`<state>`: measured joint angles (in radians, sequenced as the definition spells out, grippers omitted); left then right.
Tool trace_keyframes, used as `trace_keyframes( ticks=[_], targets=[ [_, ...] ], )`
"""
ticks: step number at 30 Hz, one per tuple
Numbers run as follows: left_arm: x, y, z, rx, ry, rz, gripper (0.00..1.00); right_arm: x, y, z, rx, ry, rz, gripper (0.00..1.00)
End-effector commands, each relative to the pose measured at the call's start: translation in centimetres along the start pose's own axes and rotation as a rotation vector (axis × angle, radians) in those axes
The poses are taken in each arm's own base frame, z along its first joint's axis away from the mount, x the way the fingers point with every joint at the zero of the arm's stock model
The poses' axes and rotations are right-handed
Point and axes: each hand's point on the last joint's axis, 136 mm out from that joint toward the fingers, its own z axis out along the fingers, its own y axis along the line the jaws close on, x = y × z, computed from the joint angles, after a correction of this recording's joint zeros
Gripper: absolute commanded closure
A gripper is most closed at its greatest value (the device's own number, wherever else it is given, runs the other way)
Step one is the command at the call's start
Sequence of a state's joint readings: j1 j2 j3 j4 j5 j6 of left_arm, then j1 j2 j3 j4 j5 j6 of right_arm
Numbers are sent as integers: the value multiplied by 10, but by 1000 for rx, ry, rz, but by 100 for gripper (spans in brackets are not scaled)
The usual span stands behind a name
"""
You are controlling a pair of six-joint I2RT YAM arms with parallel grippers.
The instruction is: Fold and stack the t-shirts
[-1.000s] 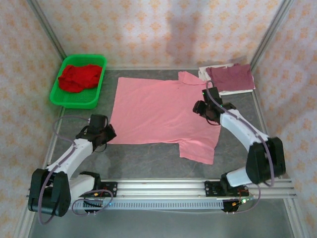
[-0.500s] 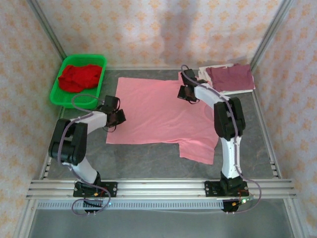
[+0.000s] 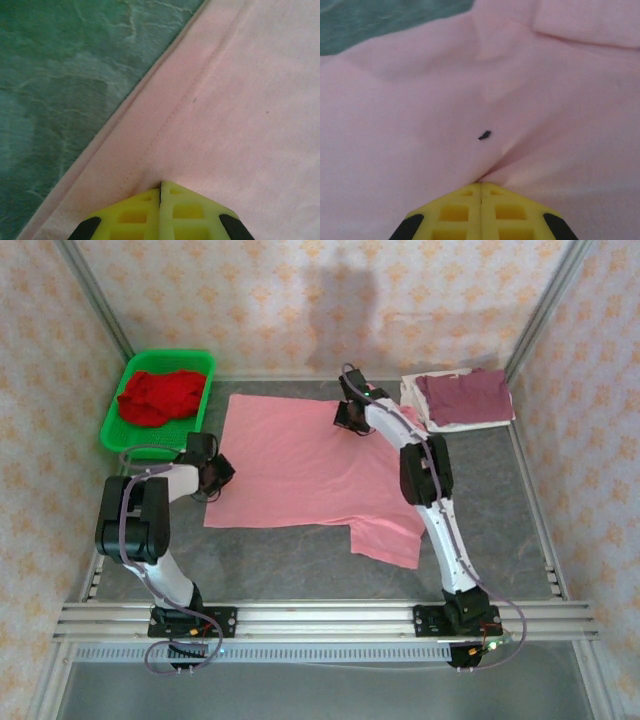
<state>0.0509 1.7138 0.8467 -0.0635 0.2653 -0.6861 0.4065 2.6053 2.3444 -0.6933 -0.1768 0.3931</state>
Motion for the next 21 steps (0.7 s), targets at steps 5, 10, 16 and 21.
trace_keyframes(
  ticks=[5,10,16,21],
  targets=[
    [7,38,-21,-141,-24,-47,100,26,13,22,-15,100,-7,96],
    [-14,21,-40,-127,-62,64,100,8,21,-4,-37,63,-12,86],
    [-29,-4,-96,-68,-117,135,78,-18,29,-87,-65,-6,-52,71],
    [11,16,-133,-59,-52,126,52,6,28,-180,-130,-84,-124,64]
  ],
)
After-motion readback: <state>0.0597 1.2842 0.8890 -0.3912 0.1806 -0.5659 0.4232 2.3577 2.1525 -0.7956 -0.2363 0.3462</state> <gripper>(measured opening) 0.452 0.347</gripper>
